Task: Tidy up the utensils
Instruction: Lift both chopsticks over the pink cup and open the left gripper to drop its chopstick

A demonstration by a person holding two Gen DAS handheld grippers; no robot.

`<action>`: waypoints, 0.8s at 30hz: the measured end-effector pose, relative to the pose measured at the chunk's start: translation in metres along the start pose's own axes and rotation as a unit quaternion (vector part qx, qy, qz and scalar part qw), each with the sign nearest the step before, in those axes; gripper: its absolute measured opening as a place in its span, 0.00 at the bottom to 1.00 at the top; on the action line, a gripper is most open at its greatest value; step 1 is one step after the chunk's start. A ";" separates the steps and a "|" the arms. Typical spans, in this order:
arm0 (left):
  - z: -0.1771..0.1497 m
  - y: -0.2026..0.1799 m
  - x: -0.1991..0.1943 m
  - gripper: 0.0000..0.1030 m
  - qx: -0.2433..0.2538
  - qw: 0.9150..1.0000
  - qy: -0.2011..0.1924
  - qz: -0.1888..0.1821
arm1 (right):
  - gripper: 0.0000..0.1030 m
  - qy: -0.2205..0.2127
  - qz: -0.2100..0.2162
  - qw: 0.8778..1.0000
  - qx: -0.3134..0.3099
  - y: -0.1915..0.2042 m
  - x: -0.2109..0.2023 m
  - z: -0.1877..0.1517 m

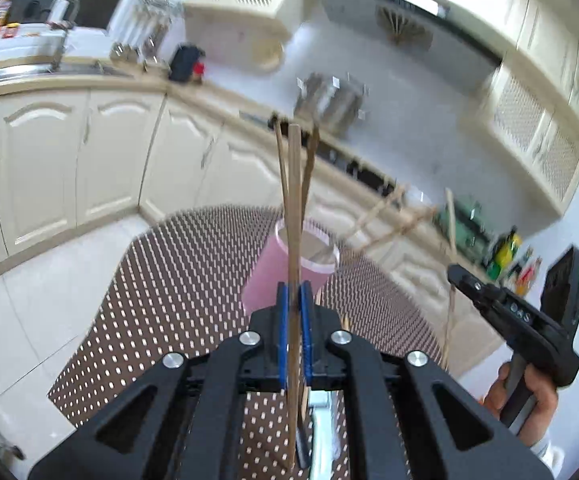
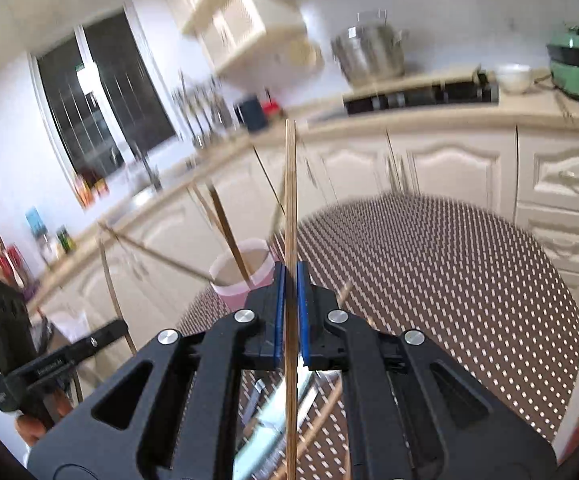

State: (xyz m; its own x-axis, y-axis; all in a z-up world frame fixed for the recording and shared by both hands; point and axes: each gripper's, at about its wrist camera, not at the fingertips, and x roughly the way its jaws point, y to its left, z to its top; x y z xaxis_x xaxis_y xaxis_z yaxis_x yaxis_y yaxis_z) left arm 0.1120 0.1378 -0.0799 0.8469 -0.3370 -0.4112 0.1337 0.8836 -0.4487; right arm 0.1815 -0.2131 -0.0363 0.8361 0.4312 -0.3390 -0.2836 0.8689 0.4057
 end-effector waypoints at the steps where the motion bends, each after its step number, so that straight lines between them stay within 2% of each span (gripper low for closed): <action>1: 0.001 0.001 -0.004 0.06 0.000 1.000 -0.016 0.001 | 0.06 -0.011 0.005 1.000 0.000 0.001 -0.002 0.005; 3: 0.002 -0.002 -0.016 0.06 0.002 0.998 -0.057 0.000 | 0.06 -0.042 0.018 0.999 -0.006 0.006 -0.009 0.008; 6: 0.002 -0.012 -0.031 0.06 0.001 0.994 -0.105 -0.011 | 0.06 -0.064 0.043 0.997 -0.017 0.015 -0.006 0.020; 12: 0.008 -0.050 -0.038 0.06 0.040 0.984 -0.169 -0.031 | 0.06 -0.082 0.082 0.993 -0.036 0.037 0.011 0.017; 18: 0.029 -0.081 -0.021 0.06 0.078 0.974 -0.212 -0.037 | 0.07 -0.094 0.093 0.990 -0.049 0.050 0.040 0.022; 24: 0.047 -0.096 0.009 0.06 0.093 0.969 -0.229 -0.025 | 0.07 -0.125 0.080 0.987 -0.058 0.049 0.071 0.034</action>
State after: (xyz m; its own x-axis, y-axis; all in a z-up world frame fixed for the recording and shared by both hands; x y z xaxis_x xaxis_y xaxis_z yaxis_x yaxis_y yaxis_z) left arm 0.1310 0.0649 -0.0028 0.9709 -0.2386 0.0212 0.2343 0.9276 -0.2909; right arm 0.2433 -0.1483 -0.0117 0.8616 0.5049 -0.0520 -0.4617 0.8222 0.3329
